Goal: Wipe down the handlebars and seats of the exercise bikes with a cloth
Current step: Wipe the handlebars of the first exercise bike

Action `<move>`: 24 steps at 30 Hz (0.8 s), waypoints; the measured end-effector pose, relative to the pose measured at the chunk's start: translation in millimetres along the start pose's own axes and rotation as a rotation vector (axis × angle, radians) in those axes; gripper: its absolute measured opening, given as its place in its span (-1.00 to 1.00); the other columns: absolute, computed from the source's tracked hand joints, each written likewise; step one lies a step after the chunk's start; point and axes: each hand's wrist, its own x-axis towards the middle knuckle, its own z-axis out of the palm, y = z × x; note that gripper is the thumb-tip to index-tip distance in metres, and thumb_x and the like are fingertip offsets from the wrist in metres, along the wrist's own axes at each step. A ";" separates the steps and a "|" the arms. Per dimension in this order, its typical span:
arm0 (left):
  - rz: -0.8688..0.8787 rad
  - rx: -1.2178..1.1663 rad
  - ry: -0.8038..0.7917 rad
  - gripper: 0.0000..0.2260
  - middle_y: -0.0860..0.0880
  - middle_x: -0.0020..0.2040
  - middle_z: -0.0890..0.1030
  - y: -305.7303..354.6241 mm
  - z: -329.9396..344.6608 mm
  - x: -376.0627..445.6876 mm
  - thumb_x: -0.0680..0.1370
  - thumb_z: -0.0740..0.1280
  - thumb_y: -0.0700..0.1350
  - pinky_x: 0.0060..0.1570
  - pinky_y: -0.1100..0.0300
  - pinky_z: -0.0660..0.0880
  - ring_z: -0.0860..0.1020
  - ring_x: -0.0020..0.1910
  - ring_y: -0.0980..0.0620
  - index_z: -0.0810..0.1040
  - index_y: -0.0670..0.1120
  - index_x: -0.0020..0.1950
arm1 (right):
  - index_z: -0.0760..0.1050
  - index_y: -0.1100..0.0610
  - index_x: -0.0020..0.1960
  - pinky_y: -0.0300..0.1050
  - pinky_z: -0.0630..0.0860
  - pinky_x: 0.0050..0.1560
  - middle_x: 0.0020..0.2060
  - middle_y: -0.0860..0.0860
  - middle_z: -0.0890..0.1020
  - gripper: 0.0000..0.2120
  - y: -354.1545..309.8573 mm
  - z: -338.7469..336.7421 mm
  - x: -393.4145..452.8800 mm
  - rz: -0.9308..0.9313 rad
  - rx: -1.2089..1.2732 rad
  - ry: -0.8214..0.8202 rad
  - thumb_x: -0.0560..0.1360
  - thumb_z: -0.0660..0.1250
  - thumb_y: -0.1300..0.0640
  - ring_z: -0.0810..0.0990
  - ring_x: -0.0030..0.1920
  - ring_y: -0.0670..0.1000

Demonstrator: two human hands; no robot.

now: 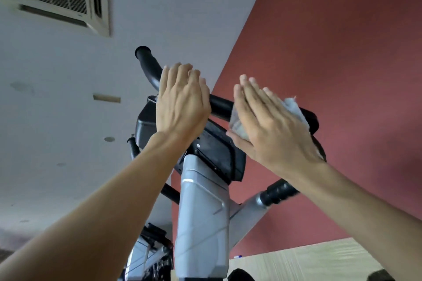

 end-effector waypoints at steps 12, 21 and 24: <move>0.294 0.050 -0.379 -0.52 0.00 0.46 0.49 63.5 10.2 -4.6 0.68 -0.05 0.01 0.50 0.02 0.15 0.41 0.44 -0.01 0.33 -0.05 0.57 | 0.01 0.38 0.61 0.08 0.08 0.62 0.63 0.30 -0.03 -0.22 26.9 1.3 -46.4 0.244 0.243 0.009 0.69 0.16 -0.17 -0.01 0.64 0.21; 0.384 0.065 -0.285 -0.57 -0.07 0.33 0.51 108.0 30.4 -17.3 0.70 -0.02 0.04 0.39 0.07 0.25 0.50 0.25 -0.05 0.48 -0.12 0.39 | -0.05 0.37 0.62 0.00 0.09 0.62 0.63 0.29 0.00 -0.11 20.6 18.3 -101.3 0.561 0.675 0.247 0.61 0.37 -0.07 -0.02 0.65 0.06; 0.394 0.046 -0.268 -0.56 -0.06 0.34 0.50 107.8 29.6 -18.5 0.70 -0.03 0.03 0.41 0.07 0.27 0.49 0.27 -0.04 0.47 -0.12 0.40 | -0.06 0.26 0.65 0.19 0.25 0.56 0.62 0.19 0.15 -0.10 14.0 29.6 -133.9 0.700 0.889 0.206 0.61 0.32 -0.18 0.16 0.62 0.12</move>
